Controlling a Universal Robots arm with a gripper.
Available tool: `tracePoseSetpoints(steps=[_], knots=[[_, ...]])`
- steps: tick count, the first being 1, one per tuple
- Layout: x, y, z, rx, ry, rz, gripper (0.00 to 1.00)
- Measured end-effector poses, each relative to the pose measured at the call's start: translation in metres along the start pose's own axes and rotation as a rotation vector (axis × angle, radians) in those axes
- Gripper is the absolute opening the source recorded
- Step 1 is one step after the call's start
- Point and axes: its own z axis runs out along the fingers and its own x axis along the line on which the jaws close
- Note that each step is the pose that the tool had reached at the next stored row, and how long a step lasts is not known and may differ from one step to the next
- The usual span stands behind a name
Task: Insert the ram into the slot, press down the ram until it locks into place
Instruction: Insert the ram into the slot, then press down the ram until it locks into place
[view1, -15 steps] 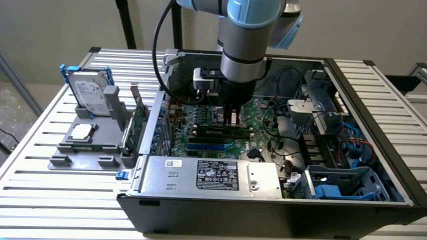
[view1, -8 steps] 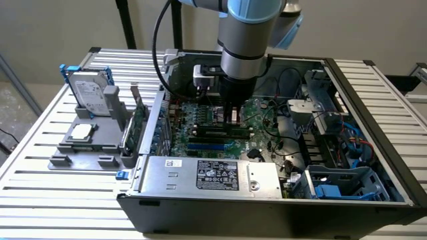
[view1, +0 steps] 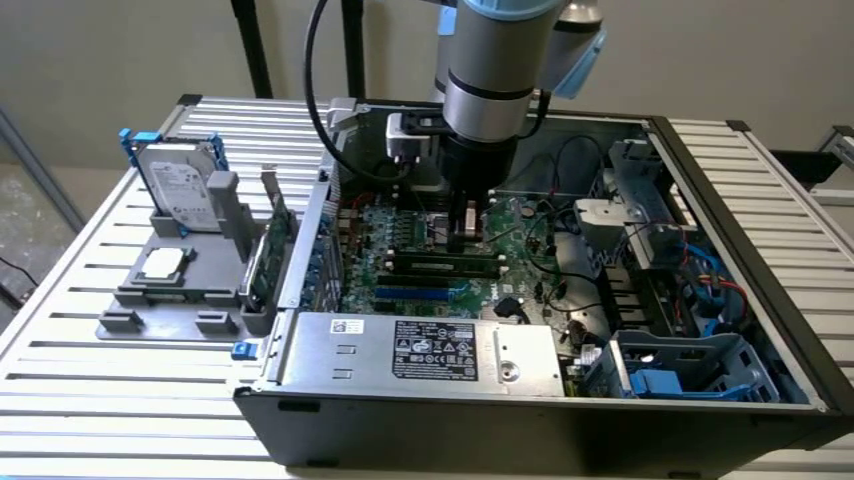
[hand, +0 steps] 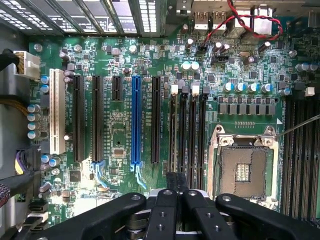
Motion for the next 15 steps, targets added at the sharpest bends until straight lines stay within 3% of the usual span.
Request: tracePoseSetpoints(steps=[15], knots=[[-0.0001, 0.0005, 0.0005, -0.0001, 0.0003, 0.0, 0.11]])
